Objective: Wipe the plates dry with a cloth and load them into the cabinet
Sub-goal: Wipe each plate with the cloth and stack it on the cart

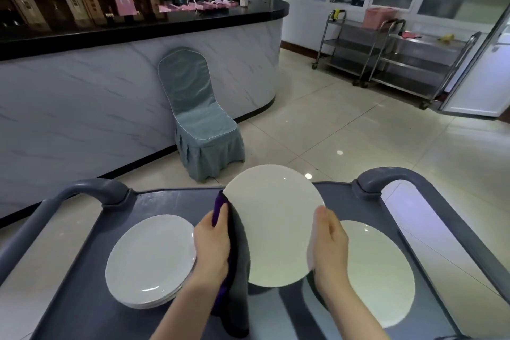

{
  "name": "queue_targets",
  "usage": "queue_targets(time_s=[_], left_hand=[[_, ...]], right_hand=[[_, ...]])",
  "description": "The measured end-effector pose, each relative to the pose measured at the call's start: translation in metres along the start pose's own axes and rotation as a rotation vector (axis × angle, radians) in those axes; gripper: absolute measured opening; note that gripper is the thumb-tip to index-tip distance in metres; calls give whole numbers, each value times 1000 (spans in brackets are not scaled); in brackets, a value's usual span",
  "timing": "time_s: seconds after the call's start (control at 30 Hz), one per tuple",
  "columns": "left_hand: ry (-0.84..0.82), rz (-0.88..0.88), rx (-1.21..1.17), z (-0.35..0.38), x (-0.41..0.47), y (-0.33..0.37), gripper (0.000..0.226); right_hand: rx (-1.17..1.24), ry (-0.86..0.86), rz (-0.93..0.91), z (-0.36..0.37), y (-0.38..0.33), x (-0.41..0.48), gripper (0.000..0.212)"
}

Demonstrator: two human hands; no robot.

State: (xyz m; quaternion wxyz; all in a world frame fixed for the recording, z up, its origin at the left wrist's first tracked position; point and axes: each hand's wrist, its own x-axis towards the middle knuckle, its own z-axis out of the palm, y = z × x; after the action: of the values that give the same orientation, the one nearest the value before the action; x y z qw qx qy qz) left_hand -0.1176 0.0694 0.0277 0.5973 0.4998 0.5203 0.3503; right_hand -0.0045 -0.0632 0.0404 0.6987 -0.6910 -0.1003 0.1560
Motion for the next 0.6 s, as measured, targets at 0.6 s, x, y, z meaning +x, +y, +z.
queue_targets(time_s=[0.6], left_hand=[[-183,148,157,-10,9,4,35]], right_hand=[[-274,-233,-153,-16,-32,35,53]])
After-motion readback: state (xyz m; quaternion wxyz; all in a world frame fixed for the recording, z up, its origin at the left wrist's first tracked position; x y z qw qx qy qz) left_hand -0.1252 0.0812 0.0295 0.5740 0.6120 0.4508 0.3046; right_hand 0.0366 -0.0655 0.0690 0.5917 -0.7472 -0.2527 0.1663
